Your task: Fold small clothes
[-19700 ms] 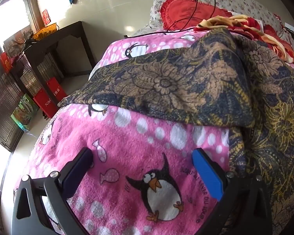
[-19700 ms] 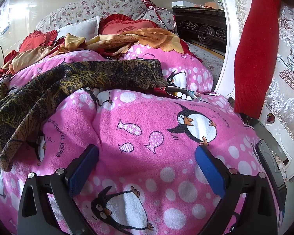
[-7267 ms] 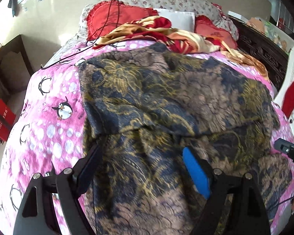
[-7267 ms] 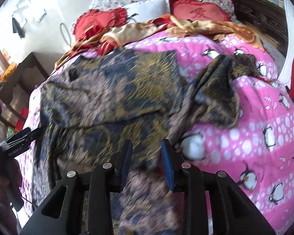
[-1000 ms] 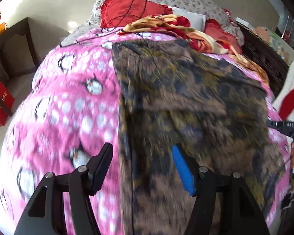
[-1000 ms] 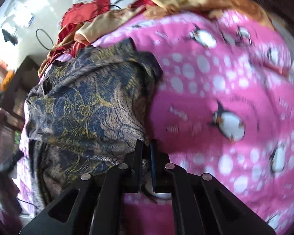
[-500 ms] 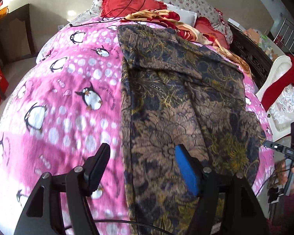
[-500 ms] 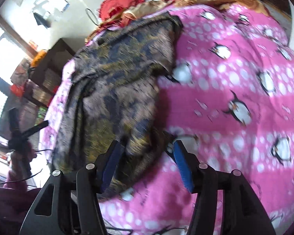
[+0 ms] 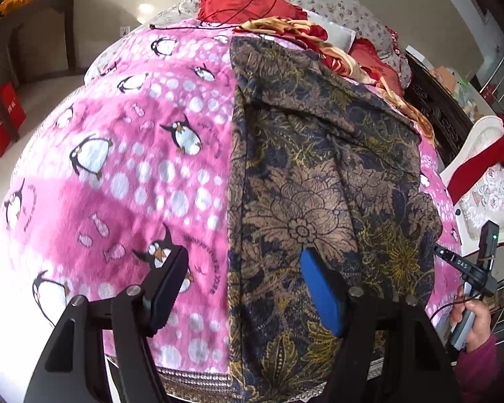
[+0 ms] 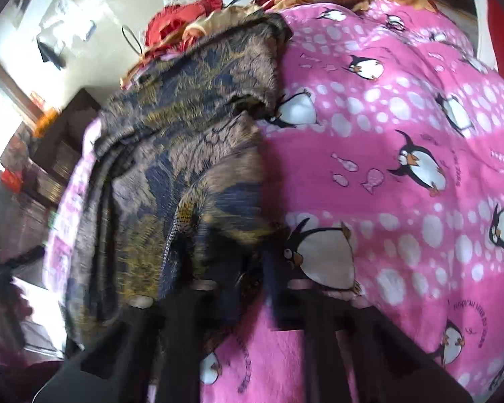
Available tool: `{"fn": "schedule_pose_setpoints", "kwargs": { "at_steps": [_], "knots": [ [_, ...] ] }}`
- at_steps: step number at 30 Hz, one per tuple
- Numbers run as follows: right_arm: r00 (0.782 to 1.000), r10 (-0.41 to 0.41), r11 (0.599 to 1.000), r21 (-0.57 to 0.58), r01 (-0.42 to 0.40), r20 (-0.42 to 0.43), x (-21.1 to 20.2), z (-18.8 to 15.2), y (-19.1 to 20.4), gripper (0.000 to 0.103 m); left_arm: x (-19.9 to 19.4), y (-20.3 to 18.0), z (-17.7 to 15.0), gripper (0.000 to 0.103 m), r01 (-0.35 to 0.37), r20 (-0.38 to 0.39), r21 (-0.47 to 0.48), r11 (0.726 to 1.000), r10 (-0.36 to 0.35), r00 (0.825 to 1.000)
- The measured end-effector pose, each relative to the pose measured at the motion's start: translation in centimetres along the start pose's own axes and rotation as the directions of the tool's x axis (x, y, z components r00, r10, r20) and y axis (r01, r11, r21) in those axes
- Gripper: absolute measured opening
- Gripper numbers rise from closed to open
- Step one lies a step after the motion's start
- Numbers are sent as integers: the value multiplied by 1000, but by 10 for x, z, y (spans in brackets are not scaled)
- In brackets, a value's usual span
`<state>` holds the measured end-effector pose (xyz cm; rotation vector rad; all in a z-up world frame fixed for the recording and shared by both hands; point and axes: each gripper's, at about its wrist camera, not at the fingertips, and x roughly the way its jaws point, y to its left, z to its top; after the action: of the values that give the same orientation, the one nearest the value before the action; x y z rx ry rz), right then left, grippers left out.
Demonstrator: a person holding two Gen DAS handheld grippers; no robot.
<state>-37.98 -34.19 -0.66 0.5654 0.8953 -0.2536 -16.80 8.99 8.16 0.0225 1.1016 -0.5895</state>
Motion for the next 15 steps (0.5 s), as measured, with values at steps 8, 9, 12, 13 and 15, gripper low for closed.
{"fn": "schedule_pose_setpoints", "kwargs": {
  "at_steps": [8,9,12,13,15],
  "knots": [
    [995,63,995,76,-69,73,-116,-44,-13,0,-8,5,-23,73,-20,-17,37,999,21,1000],
    [998,51,996,74,-54,47,-122,-53,-14,0,-7,6,-24,73,-16,-20,34,999,16,1000],
    [999,-12,997,79,15,-37,-121,-77,-23,0,-1,6,-32,73,8,-31,19,1000,-7,999],
    [998,-12,995,101,18,-60,-116,-82,-30,0,1,6,-33,73,15,-43,14,1000,-14,999],
    [998,-42,986,161,49,-46,-114,-85,-40,0,3,5,-36,73,18,-57,12,1000,-17,998]
  ]
}}
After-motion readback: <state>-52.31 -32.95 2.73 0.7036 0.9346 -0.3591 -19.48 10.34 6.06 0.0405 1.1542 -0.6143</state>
